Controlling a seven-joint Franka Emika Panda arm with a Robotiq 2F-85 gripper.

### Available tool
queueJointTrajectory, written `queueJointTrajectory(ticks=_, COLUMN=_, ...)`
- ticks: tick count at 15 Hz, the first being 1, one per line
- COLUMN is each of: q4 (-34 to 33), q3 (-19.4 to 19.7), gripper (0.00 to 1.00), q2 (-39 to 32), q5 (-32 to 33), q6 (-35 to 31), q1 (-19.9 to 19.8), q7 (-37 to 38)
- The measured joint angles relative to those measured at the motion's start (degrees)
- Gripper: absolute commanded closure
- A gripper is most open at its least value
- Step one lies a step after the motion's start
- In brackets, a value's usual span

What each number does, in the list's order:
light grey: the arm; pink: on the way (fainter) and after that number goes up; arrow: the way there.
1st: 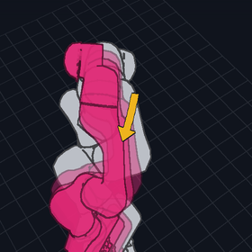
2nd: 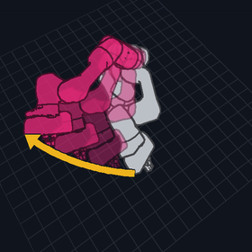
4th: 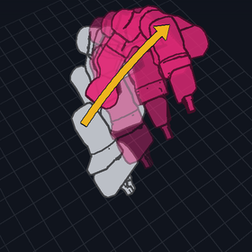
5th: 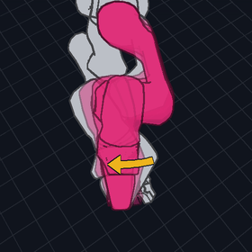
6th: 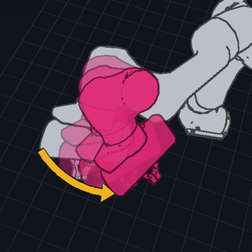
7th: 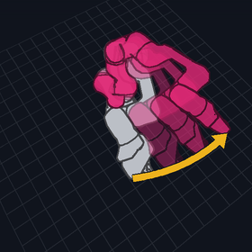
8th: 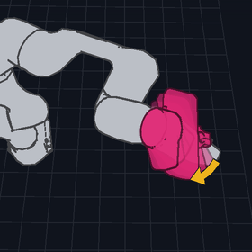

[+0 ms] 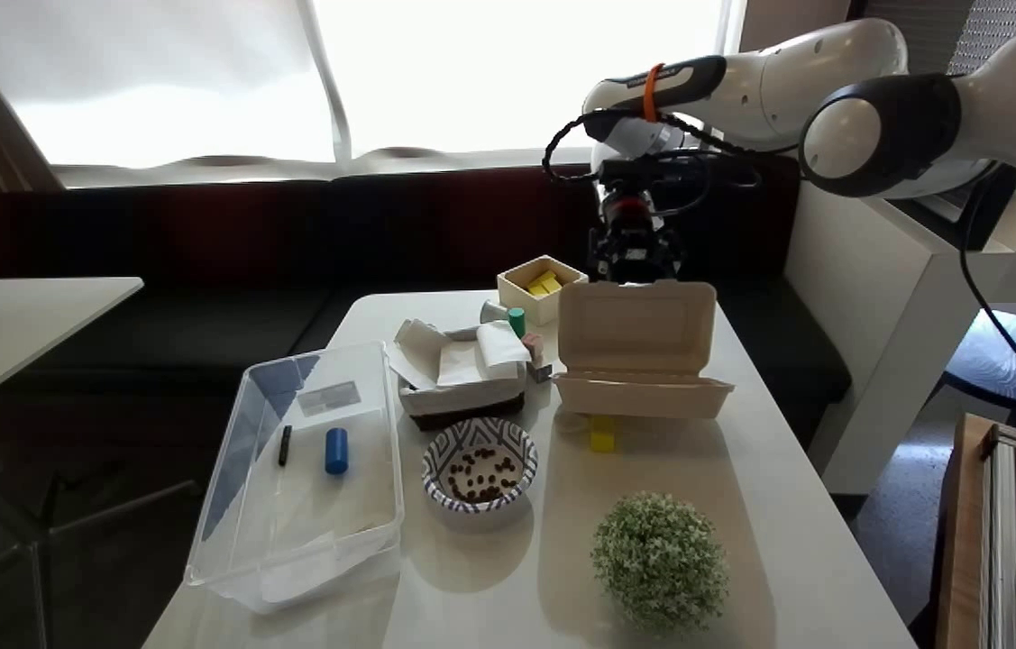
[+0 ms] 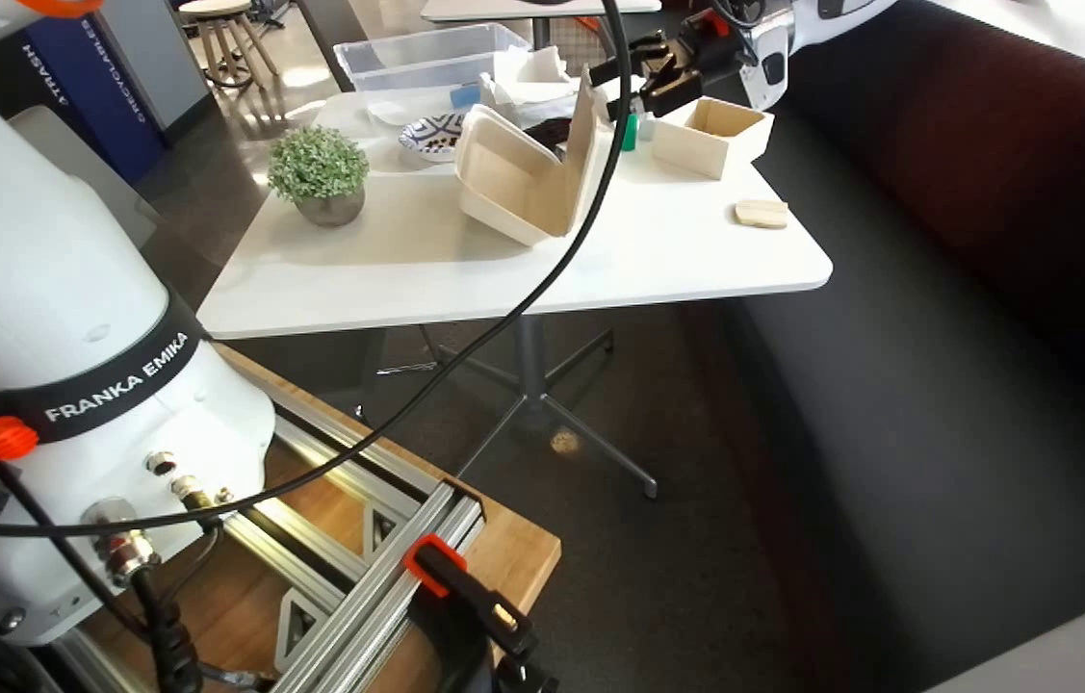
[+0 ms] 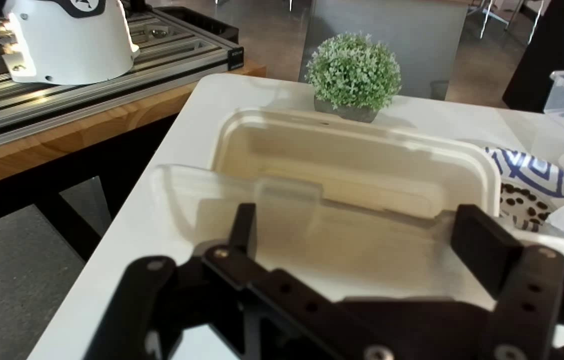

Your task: Close the lunch pack

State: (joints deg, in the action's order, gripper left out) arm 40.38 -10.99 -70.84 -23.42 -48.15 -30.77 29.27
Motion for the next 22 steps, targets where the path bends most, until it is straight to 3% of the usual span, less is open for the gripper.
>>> queueJointTrajectory(ticks=22, q4=23.60, q3=-8.63, gripper=0.00, q2=10.68, q5=6.17, q6=0.05, q1=1.47, q7=-4.55)
